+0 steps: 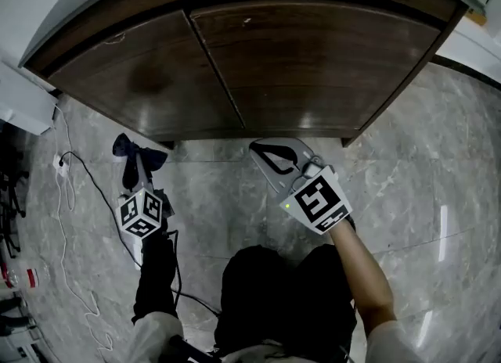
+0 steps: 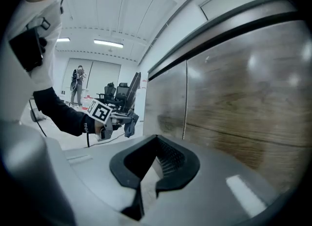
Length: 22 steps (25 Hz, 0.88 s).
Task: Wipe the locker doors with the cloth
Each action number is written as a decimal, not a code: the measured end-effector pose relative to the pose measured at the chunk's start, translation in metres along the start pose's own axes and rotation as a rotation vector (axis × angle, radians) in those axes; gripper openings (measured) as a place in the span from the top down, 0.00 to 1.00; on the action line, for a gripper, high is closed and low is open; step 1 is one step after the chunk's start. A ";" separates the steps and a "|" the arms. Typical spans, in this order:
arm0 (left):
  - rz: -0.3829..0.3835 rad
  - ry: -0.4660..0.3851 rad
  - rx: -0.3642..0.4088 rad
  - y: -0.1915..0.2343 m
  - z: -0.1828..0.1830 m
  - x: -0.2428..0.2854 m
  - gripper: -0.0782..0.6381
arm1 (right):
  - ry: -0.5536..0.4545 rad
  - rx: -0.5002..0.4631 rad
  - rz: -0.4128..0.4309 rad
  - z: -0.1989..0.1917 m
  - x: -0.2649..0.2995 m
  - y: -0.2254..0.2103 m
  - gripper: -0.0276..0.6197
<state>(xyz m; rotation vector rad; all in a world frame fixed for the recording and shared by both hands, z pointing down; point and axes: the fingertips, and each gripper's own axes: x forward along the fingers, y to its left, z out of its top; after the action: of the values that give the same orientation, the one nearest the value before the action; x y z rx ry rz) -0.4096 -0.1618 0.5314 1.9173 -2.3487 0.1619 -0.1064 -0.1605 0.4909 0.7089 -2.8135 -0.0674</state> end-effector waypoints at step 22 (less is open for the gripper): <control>-0.351 -0.009 0.031 -0.161 0.517 -0.178 0.79 | 0.069 0.269 -0.266 0.413 -0.197 -0.033 0.95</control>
<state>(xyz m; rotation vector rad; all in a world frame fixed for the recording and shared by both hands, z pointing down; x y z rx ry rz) -0.2237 -0.0982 -0.0037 2.3071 -1.9820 0.1602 -0.0229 -0.1019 0.0440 1.1191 -2.6726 0.2884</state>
